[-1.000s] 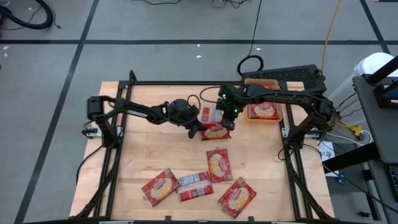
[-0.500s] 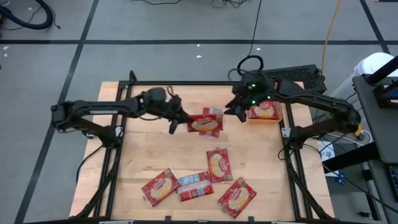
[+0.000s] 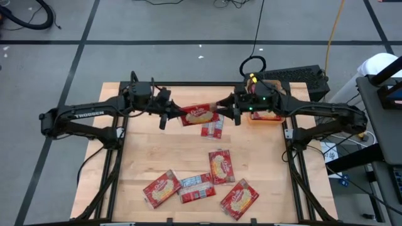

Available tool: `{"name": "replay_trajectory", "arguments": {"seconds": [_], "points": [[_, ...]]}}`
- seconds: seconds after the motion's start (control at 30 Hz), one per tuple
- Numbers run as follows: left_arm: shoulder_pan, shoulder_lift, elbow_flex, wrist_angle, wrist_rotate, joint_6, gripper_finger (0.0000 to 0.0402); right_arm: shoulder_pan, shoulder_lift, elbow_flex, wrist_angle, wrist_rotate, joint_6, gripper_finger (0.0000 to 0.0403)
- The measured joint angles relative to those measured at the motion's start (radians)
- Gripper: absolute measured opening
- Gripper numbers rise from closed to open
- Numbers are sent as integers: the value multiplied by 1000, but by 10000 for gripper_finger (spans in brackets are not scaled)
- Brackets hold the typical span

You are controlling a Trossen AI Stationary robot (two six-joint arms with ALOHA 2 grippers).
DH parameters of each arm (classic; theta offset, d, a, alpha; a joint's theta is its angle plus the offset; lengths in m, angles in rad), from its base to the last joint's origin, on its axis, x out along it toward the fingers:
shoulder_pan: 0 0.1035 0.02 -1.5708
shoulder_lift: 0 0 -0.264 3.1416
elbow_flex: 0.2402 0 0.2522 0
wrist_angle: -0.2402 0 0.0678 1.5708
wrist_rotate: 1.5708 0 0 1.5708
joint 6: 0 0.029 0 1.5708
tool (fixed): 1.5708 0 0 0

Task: Sort popcorn bags into baskets
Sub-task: Put the red popcorn bag into the orange bin

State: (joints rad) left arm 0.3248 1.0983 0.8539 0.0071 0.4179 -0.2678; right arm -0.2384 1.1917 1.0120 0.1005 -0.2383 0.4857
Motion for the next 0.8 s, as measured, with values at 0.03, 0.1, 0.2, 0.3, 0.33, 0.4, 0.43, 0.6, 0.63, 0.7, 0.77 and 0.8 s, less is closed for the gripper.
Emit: {"name": "replay_trajectory", "arguments": {"seconds": [0.03, 0.1, 0.2, 0.3, 0.33, 0.4, 0.43, 0.6, 0.63, 0.7, 0.77, 0.8], "points": [[2, -1, 0, 12, 0, -1, 23, 6, 11, -1, 21, 14, -1, 211], [2, -1, 0, 22, 0, 0, 22, 12, 37, -1, 76, 33, -7, 208], [1, 1, 0, 48, 0, 1, 17, 12, 71, -1, 143, 30, -2, 194], [1, 0, 0, 61, 0, -1, 22, 12, 92, -1, 188, 30, -1, 158], [1, 1, 0, 60, 0, -2, 24, 12, 98, -1, 201, 30, -4, 141], [1, 1, 0, 58, -3, -5, 28, 11, 99, -1, 197, 29, -5, 103], [1, 1, 0, 55, -8, -10, 28, 9, 99, -1, 198, 29, -7, 83], [0, 1, 0, 51, -84, -49, 32, -21, 99, -1, 194, -11, -8, 11], [0, 2, 0, 53, -112, -54, 35, -29, 97, -1, 194, -15, -1, 13], [-5, 2, 0, 54, -172, -46, 53, -50, 89, -1, 182, -19, 11, 18], [-9, 0, 0, 54, -246, -29, 83, -80, 72, -1, 163, -30, 20, 18], [-13, 0, 0, 53, -289, -28, 101, -98, 61, -1, 142, -35, 23, 16]]}}
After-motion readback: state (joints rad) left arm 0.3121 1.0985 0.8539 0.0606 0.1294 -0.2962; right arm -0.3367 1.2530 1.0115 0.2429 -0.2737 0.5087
